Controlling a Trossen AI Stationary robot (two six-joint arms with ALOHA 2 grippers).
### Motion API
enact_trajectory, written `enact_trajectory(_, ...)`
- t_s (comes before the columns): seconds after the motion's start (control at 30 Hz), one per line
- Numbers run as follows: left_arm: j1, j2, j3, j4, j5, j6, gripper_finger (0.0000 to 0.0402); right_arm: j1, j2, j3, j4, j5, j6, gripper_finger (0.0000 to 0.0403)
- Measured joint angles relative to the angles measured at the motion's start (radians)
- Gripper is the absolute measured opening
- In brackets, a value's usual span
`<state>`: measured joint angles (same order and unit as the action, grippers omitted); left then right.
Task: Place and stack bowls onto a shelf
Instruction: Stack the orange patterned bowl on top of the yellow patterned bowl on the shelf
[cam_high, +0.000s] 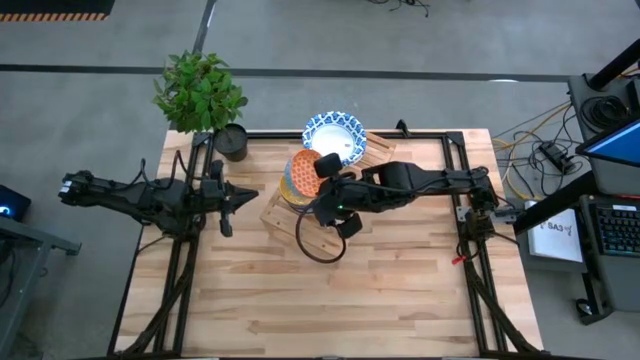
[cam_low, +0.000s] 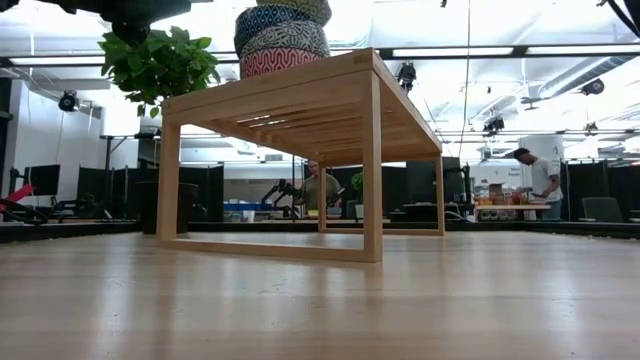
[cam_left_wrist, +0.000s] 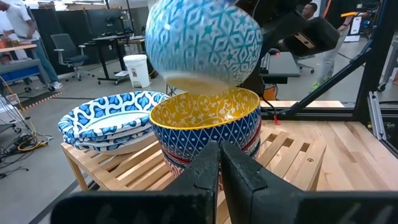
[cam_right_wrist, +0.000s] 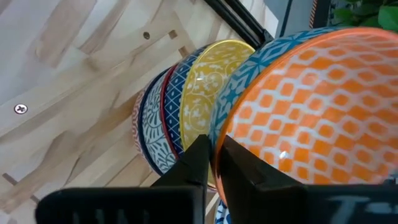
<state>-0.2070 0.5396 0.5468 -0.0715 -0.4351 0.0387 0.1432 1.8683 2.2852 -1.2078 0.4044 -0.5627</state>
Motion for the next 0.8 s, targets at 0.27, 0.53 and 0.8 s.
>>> enact_trajectory(0.27, 0.000, 0.000, 0.000, 0.000, 0.000, 0.000, 0.0000, 0.000, -0.001, 0.000, 0.001, 0.001, 0.025, 0.0067)
enact_trajectory(0.53, 0.000, 0.000, 0.000, 0.000, 0.000, 0.000, 0.0000, 0.000, -0.003, 0.000, 0.002, 0.018, 0.055, 0.0073)
enact_trajectory(0.8, 0.000, 0.000, 0.000, 0.000, 0.000, 0.000, 0.0000, 0.000, -0.003, 0.000, -0.021, 0.018, 0.178, 0.0077)
